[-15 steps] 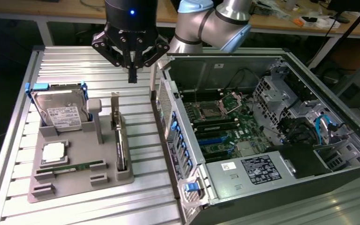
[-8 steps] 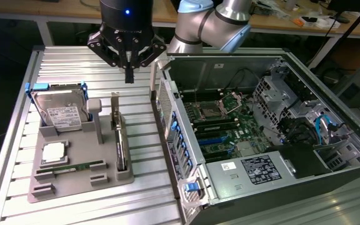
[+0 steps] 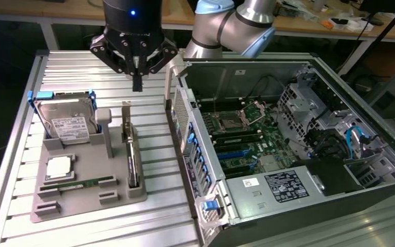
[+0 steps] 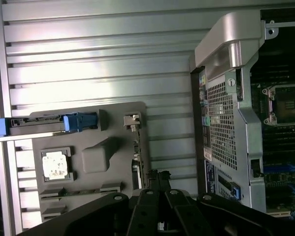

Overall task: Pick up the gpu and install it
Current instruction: 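Reach for the gpu, then pick up the gpu and move the gpu toward the slot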

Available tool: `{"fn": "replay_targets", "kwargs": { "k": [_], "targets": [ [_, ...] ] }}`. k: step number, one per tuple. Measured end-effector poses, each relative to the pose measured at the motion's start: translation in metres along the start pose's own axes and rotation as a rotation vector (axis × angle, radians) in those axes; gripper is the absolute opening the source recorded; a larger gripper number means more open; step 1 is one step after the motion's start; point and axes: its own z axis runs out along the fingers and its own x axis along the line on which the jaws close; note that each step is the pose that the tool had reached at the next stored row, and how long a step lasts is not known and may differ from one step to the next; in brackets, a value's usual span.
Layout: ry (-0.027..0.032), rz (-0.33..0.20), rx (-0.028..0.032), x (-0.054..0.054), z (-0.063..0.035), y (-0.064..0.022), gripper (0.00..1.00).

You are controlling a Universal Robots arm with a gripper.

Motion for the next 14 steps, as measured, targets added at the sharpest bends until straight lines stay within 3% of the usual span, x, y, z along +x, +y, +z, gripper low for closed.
{"fn": "replay_targets", "kwargs": {
  "k": [14],
  "targets": [
    [0.0,0.0,0.0,0.003,-0.0001,-0.0002,0.11]
  ]
}}
